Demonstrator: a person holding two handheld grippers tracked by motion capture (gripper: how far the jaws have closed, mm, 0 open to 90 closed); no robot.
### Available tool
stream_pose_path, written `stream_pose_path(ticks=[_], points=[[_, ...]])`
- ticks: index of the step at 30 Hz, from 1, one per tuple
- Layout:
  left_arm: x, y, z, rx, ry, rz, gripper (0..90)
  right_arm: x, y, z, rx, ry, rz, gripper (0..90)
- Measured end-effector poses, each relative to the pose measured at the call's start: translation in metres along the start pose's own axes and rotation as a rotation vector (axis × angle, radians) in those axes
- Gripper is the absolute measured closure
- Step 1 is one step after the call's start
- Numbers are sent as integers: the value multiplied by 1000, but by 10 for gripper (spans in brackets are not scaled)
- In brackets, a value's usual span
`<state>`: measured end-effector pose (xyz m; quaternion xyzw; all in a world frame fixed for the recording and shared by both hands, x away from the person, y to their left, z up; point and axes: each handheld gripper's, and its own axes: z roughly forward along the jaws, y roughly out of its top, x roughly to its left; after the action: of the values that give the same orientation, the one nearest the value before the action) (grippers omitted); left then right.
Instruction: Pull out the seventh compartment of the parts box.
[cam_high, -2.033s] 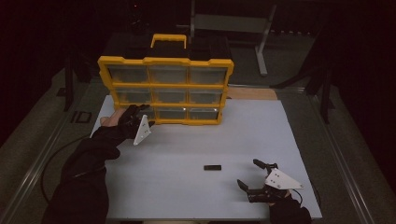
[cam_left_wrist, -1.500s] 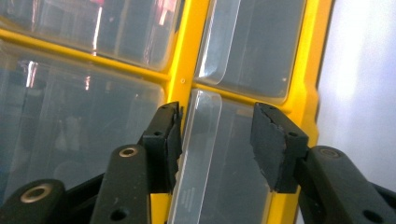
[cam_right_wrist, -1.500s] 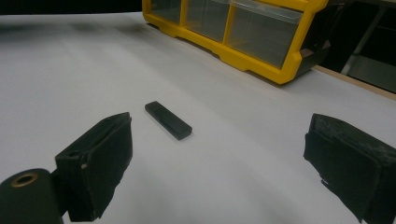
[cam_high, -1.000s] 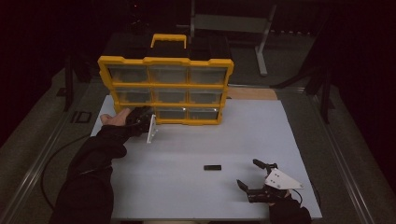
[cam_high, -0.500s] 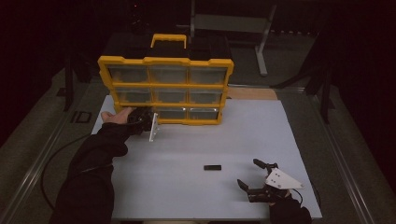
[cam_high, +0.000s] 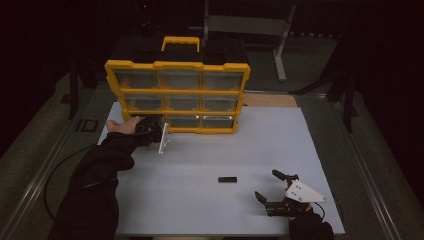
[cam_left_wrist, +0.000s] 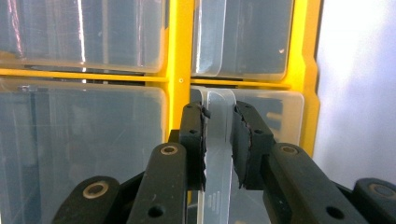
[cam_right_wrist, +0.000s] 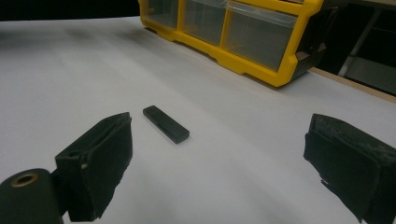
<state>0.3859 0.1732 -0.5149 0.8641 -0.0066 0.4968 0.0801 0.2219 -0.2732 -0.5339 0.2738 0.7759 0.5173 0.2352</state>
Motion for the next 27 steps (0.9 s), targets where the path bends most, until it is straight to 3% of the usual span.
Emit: stream_pose_path(ticks=[18,27], points=[[-6,5,-16,14,-35,4,754,-2,1,-1,-11,-19,9,79],[-13,5,-27,-2,-36,0,754,-2,2,-1,-13,-23,10,80]])
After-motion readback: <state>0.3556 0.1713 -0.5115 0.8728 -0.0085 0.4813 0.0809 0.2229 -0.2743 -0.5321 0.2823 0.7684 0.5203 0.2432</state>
